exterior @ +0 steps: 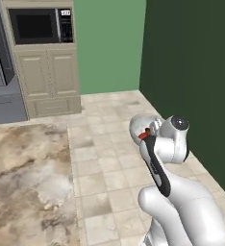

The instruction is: Pick the chicken drumstick and bell pepper from their plates and place them in the bowl. Then put the bowl in the fridge.

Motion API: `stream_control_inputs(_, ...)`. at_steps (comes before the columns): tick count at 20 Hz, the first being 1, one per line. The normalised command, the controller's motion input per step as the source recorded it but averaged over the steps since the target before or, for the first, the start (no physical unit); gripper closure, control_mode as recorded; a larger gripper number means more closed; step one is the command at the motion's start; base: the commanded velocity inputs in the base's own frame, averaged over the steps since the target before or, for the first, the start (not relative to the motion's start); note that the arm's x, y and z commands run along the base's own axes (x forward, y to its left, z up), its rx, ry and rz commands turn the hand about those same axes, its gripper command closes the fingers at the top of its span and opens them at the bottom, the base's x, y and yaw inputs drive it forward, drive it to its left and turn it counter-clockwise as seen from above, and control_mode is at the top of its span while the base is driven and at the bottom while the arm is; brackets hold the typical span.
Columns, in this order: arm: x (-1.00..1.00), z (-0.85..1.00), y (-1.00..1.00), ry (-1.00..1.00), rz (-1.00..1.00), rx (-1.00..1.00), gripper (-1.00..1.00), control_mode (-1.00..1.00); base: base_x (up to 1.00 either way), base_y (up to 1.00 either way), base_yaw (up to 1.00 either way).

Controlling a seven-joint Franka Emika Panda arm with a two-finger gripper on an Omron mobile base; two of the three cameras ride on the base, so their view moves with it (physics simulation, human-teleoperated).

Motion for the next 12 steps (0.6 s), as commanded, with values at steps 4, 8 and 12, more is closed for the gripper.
stream_control_inputs(4, 0.0, 0.0, 0.0, 0.0, 0.0, 0.0, 1.0, 1.0, 0.88, -0.18, 0.19)
stream_control_inputs(8, 0.0, 0.0, 0.0, 0.0, 0.0, 0.0, 1.0, 1.0, 0.88, -0.17, 0.2)
stream_control_inputs(12, 0.0, 0.0, 0.0, 0.0, 0.0, 0.0, 1.0, 1.0, 0.88, -0.18, 0.19)
